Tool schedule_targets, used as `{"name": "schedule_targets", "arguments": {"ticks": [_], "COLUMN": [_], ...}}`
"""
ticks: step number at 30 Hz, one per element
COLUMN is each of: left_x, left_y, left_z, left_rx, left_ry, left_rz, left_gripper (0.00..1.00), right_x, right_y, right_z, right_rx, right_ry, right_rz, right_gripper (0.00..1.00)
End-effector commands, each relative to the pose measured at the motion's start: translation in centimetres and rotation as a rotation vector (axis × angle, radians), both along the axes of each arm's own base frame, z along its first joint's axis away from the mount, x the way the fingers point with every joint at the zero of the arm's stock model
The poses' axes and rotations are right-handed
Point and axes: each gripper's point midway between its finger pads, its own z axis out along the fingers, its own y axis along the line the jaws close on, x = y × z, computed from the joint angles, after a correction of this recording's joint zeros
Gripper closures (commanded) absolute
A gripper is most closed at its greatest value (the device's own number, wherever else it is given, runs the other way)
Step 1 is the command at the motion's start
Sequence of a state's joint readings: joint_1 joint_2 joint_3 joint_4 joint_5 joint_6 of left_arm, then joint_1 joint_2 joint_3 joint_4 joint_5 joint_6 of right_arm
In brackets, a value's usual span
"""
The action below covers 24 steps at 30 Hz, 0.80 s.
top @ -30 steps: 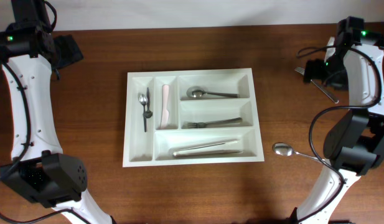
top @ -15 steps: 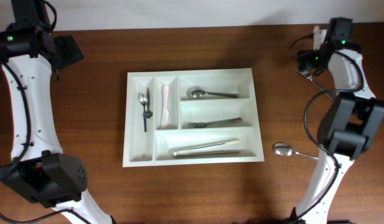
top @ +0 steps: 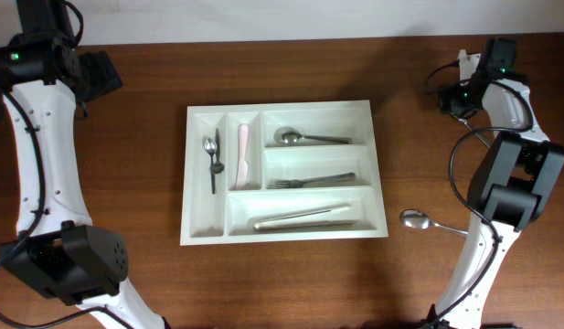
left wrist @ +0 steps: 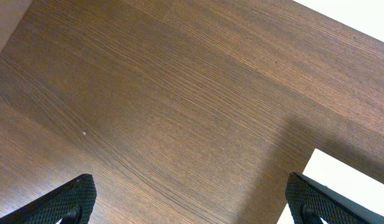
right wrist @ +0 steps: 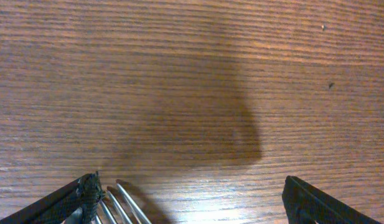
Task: Pack container
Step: 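Move the right gripper right over the second fork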
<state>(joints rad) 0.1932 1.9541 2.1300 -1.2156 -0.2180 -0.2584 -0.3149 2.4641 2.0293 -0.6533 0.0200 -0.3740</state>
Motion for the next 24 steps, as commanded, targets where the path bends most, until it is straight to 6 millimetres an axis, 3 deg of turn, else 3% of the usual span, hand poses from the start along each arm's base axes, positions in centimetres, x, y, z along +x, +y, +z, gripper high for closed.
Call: {"name": "schedule_targets", "arguments": {"ticks": [1, 11, 24], "left_x": [-0.1, -0.1, -0.1], "left_y": [0.2, 0.2, 0.2], "left_z": [0.5, 0.5, 0.5], "left_rx": [0.008, 0.008, 0.008], "left_ry": [-0.012, -0.011, -0.011], "left_rz": [0.007, 0.007, 0.007], "left_gripper": [0.01, 0.01, 0.01], "right_x": [-1.2, -1.7, -0.6], "right_y": [-1.0, 0.0, 1.8], "right_z": [-2.5, -2.4, 0.4], "right_rx": [-0.009, 0.041, 0.105], "right_ry": [0.066, 0.082, 0.027], "right_rz": [-0.014, 0.005, 0.057], "right_gripper": [0.06, 0.02, 0.01]}}
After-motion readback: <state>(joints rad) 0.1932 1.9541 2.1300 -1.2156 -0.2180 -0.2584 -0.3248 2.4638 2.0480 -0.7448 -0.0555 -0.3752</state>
